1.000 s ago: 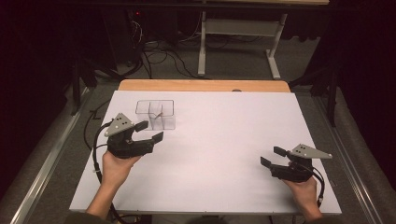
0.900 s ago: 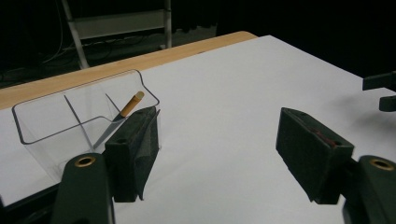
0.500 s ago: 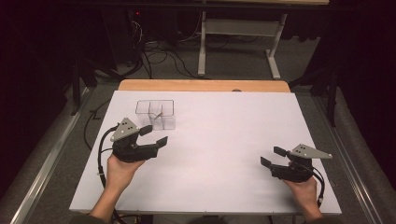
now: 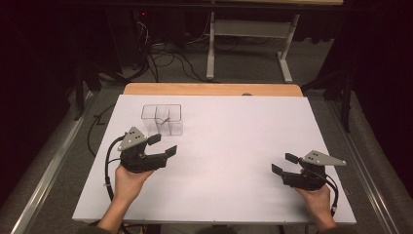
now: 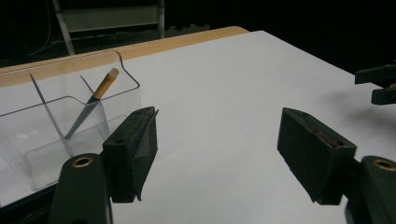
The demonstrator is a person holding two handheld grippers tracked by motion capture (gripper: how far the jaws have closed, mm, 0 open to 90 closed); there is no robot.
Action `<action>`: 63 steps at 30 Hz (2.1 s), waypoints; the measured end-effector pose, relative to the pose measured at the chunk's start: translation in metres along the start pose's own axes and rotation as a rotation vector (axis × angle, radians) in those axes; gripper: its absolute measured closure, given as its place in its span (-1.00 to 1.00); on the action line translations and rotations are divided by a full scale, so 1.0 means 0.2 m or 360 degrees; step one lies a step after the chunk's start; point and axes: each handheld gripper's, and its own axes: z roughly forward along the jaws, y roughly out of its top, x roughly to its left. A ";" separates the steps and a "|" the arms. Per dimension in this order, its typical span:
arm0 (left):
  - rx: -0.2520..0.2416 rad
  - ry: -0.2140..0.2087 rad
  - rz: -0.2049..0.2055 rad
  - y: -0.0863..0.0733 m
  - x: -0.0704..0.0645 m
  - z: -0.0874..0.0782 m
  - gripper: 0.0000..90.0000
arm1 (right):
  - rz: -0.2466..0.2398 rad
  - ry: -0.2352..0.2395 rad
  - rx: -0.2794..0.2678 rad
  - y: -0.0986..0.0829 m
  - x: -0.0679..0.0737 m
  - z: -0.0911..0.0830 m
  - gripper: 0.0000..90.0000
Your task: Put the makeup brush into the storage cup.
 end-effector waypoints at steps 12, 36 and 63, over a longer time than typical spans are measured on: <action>0.0017 -0.0048 -0.0031 -0.03 -0.01 0.05 -0.36 | 0.0004 0.0003 0.0003 0.00 0.00 0.00 -0.35; 0.0016 -0.0076 -0.0053 -0.11 0.00 0.13 -0.35 | 0.0000 0.0004 0.0004 0.00 0.00 0.00 -0.35; 0.0066 -0.0018 -0.0102 -0.21 0.04 0.19 -0.36 | -0.0011 0.0004 0.0004 0.00 0.01 0.00 -0.35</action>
